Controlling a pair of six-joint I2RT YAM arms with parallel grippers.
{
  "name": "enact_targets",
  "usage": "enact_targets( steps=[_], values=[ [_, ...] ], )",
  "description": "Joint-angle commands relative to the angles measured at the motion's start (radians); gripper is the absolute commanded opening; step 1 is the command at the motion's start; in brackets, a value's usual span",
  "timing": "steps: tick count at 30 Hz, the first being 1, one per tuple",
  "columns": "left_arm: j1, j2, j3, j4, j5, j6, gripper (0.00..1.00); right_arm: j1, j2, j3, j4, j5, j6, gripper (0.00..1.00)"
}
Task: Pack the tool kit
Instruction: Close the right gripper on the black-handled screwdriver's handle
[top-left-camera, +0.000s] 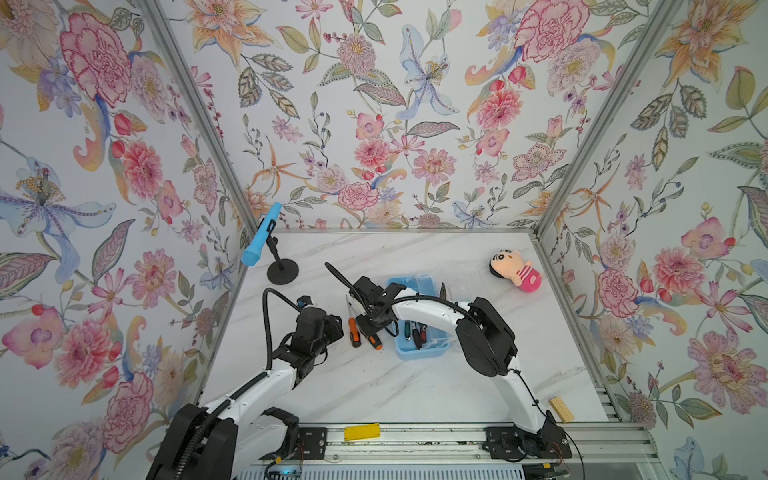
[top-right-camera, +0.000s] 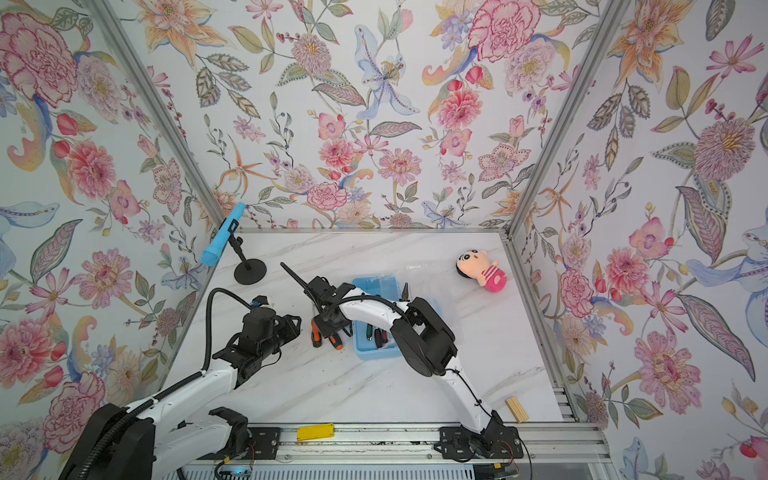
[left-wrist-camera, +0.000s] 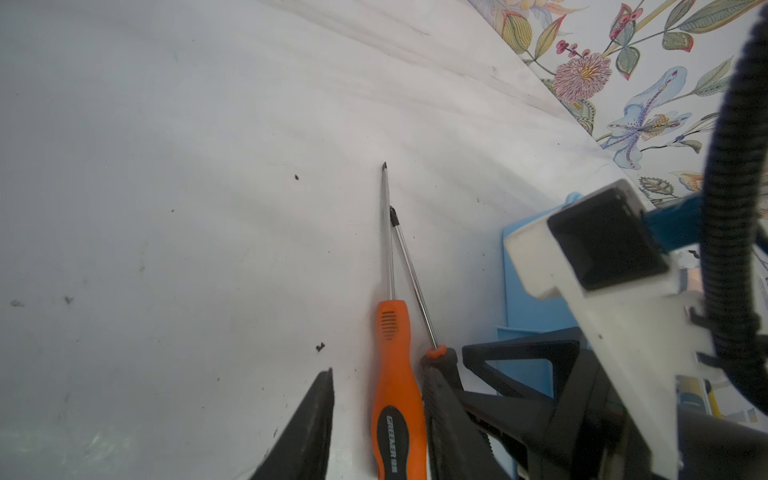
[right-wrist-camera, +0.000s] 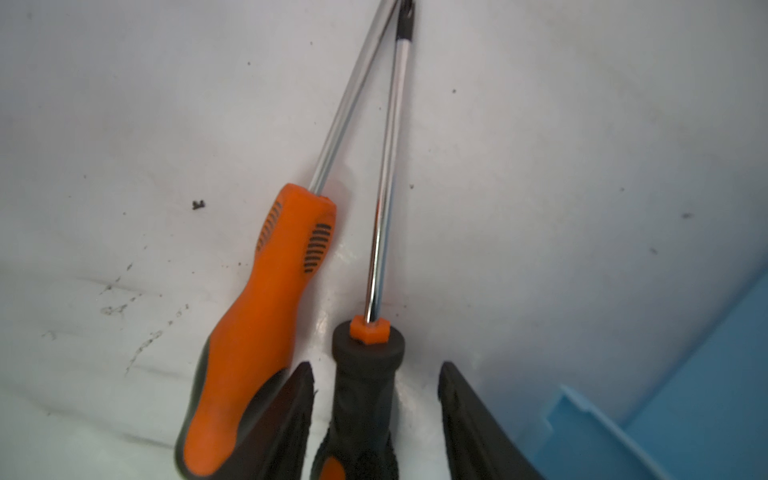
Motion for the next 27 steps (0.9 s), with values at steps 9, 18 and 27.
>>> enact_targets(
  steps=[9, 18, 27],
  values=[
    [0.028, -0.02, -0.028, 0.003, 0.006, 0.023, 0.39, 0.031, 0.07, 0.087, -0.091, 0.123, -0.025, 0.44],
    [0.03, -0.011, -0.025, 0.019, 0.014, 0.024, 0.38, 0.026, 0.082, 0.101, -0.091, 0.11, -0.016, 0.29],
    [0.03, 0.023, 0.015, 0.014, 0.022, 0.044, 0.38, -0.009, 0.063, 0.113, -0.092, 0.058, -0.021, 0.0]
  ],
)
